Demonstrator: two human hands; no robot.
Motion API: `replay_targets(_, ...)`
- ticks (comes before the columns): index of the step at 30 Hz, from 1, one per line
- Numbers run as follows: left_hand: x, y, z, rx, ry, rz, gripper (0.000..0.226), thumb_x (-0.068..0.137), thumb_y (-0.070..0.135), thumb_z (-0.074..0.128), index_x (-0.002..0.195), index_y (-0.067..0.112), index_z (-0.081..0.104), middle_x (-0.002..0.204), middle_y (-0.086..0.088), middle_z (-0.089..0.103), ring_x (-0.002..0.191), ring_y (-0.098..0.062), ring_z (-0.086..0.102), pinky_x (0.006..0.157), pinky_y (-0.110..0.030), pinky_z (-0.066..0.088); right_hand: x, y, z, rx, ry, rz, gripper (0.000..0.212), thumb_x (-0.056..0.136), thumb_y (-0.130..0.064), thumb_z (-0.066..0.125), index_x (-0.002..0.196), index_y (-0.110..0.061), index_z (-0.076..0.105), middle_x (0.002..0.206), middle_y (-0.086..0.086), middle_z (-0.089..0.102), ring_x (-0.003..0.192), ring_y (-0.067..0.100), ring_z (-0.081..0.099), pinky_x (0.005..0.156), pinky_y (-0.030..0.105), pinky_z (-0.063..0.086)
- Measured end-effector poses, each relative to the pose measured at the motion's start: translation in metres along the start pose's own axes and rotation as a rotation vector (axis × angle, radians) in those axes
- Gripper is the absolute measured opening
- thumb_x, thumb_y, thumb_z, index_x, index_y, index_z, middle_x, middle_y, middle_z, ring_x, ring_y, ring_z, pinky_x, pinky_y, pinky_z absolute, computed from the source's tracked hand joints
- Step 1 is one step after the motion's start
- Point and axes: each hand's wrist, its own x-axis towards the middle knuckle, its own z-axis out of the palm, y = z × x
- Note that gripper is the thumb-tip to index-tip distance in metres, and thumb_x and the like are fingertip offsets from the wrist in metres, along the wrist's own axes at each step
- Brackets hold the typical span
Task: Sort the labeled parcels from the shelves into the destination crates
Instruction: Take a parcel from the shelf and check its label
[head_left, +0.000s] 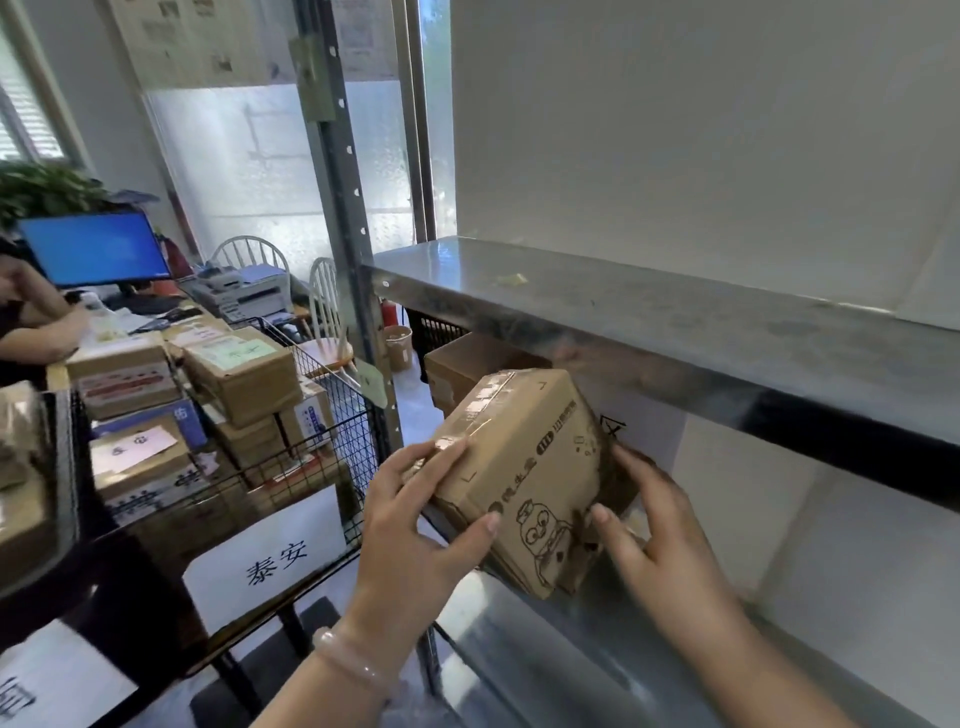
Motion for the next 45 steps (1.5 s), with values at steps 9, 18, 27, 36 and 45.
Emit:
replay_targets(9,-0.019,-0.029,-0.051,-0.696,0.202,-0.549,0.037,0.071,0.052,0.069,0.107,0.043,0.072,0.117,-0.002,0.071,0.108,-0.018,0.069,0.082,-0.037,0.059,0.004,-0.037,0.048,0.279,-0.237,0.136,0.099,0.062,-0.078,0.057,0.149,-0.047,0.02,0.151,-0.019,0.027,0.139,0.002,0.026,0.115,0.033,0.023)
replay_targets(18,-0.035,-0.051,-0.091,-0.796,0.257,-0.827,0.027,0.099,0.04,0.052,0.118,0.033,0.07,0.123,-0.005,0.07,0.114,-0.027,0.065,0.092,-0.051,0.052,0.018,-0.076,0.115,0.6,-0.527,0.147,0.088,0.068,-0.05,0.077,0.128,-0.074,0.017,0.105,-0.046,0.055,0.101,-0.02,0.054,0.071,0.011,0.049)
replay_targets(27,-0.029,-0.059,-0.16,-0.547,0.137,-0.731,0.1,0.064,0.06,0.083,0.148,0.042,0.032,0.117,0.004,0.073,0.107,-0.017,0.07,0.086,-0.036,0.058,0.033,-0.123,0.175,0.513,-0.594,-0.075,0.098,0.064,-0.047,0.084,0.131,-0.075,0.019,0.125,-0.032,0.048,0.115,-0.003,0.055,0.081,0.028,0.059)
replay_targets(36,-0.022,-0.084,-0.238,-0.555,0.226,-0.736,0.091,0.061,0.061,0.081,0.141,0.046,0.041,0.116,0.006,0.073,0.107,-0.017,0.07,0.094,-0.038,0.052,0.039,-0.183,0.232,0.503,-0.649,-0.148,0.101,0.06,-0.063,0.08,0.133,-0.076,0.011,0.135,-0.035,0.043,0.114,-0.004,0.056,0.09,0.026,0.054)
replay_targets(45,-0.024,-0.107,-0.345,-0.555,0.299,-0.7,0.09,0.064,0.061,0.075,0.144,0.047,0.036,0.109,0.008,0.075,0.098,-0.01,0.072,0.074,-0.022,0.058,0.025,-0.269,0.305,0.579,-0.732,-0.219,0.088,0.066,-0.057,0.075,0.133,-0.074,0.02,0.121,-0.045,0.05,0.106,-0.014,0.056,0.073,0.001,0.044)
